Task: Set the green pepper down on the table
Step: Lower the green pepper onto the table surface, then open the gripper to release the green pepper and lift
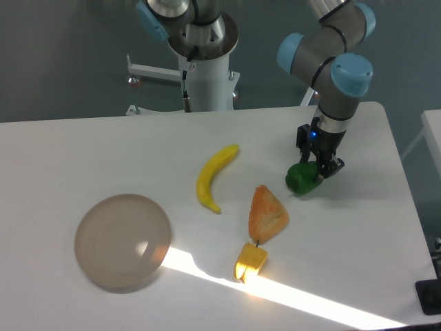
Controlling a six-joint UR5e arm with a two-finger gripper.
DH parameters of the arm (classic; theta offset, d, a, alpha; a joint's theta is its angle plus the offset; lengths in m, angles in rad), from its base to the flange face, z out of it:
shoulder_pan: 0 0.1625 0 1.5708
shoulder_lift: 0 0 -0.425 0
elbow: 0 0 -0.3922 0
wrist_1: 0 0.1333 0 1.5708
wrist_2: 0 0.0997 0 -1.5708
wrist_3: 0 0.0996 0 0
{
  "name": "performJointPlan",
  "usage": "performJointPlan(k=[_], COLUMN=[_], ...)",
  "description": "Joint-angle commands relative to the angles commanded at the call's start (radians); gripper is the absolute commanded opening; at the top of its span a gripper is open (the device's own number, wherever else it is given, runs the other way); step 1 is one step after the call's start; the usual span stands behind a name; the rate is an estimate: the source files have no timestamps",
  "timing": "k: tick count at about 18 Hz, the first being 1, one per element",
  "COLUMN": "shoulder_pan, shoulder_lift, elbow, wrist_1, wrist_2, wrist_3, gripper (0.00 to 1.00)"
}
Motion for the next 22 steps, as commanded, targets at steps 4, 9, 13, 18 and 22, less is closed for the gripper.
performJointPlan(k=[4,9,13,18,22], shoulder_pan=[0.000,0.002,0.005,0.006,0.009], shoulder_lift=[-0.005,-0.008,-0.011,-0.009,-0.008], elbow=[-0.003,-0.006,-0.005,0.005,0.026], wrist_1=[0.000,0.000,0.000,-0.002,-0.006], wrist_2=[0.000,0.000,0.000,0.000,-0.005], wrist_3=[-0.002,-0.006,-0.008,-0.012,-0.014], gripper=[0.46,0.47,0.68,1.00,1.00])
